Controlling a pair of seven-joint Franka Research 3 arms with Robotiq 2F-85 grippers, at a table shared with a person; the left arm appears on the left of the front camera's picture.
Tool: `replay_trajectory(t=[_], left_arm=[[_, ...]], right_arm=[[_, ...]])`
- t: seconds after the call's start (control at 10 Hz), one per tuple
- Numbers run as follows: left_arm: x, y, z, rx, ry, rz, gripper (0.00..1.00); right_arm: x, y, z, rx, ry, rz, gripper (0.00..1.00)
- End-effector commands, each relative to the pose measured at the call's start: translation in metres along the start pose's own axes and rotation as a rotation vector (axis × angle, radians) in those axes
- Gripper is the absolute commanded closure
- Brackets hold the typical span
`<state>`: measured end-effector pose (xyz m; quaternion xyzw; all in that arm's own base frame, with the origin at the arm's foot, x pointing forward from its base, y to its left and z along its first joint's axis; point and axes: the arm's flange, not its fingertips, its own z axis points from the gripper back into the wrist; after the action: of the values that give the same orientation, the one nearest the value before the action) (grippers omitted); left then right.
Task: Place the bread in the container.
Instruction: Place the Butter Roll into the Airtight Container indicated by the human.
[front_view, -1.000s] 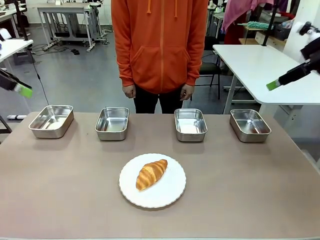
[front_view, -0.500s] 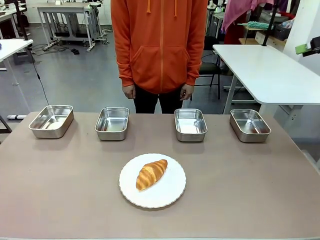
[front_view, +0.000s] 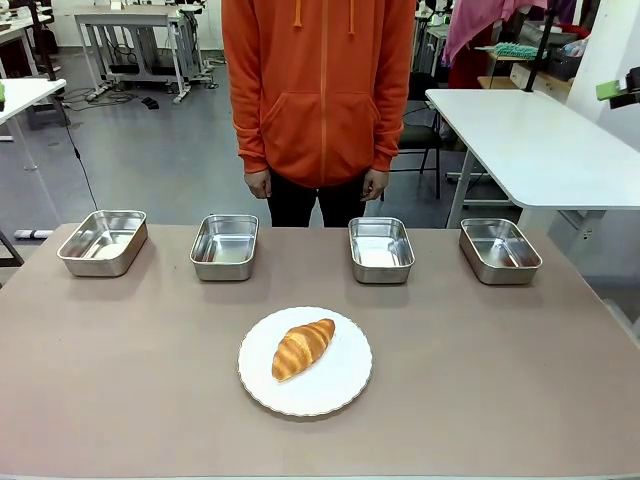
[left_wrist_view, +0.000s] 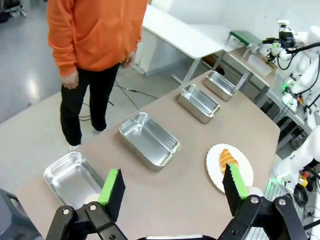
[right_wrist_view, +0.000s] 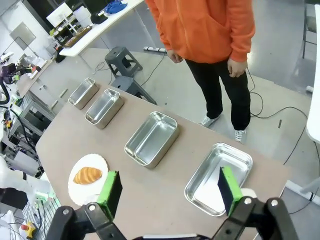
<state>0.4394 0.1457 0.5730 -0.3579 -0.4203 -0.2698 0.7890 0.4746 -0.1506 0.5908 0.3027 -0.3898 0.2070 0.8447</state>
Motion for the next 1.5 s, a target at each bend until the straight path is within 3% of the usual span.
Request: replay_trajectory(t=[0.0,0.6,0.7,1.4], left_arm=[[-0.004,-0.013,-0.005,0.028,0.026,0.030,0.00],[-0.005,-0.015,-0.019,0.022,0.114,0.041,0.00],[-0.006,-0.008,-0.013,0.015,0.059,0.036,0.00],[-0.006,-0.008,-0.013,0.015,0.059,0.036,0.00]], right_arm=[[0.001,-0.001,-0.001,0.011,-0.020,0.006,0.00],[-0.003,-0.010,-0.008,0.015,0.031,-0.044,0.00],[-0.005,-0.007,-0.005,-0.010,0.017,-0.019,0.00],[-0.005,-0.007,-0.005,-0.010,0.017,-0.019,0.00]])
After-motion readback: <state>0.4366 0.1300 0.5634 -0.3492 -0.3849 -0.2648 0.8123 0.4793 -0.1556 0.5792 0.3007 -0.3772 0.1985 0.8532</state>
